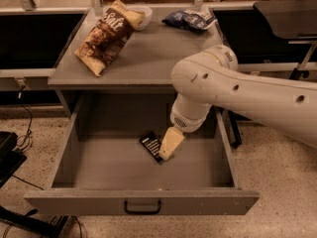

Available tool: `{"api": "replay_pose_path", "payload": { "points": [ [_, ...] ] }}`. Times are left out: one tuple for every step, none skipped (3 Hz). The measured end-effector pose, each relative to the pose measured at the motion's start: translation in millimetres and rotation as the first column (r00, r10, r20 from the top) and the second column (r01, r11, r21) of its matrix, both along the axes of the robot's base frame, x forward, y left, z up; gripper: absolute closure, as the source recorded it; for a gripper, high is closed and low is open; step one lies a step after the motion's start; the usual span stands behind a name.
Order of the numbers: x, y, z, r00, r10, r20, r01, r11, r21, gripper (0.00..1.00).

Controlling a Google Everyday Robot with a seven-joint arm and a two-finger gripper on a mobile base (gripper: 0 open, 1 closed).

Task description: Pick rxbar chocolate from top drawer and place on counter

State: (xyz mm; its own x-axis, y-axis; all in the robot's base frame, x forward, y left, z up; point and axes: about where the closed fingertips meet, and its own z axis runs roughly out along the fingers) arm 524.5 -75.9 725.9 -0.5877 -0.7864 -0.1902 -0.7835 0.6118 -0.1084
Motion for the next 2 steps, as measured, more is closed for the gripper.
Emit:
{"api": "replay_pose_path", "payload": {
  "points": [
    [9, 22, -45, 0.9985, -0.017, -0.052, 0.017, 1.000, 0.007, 0.00],
    [22, 36, -87, 0.9946, -0.049, -0.091, 0.050, 0.999, 0.017, 0.00]
  ]
}}
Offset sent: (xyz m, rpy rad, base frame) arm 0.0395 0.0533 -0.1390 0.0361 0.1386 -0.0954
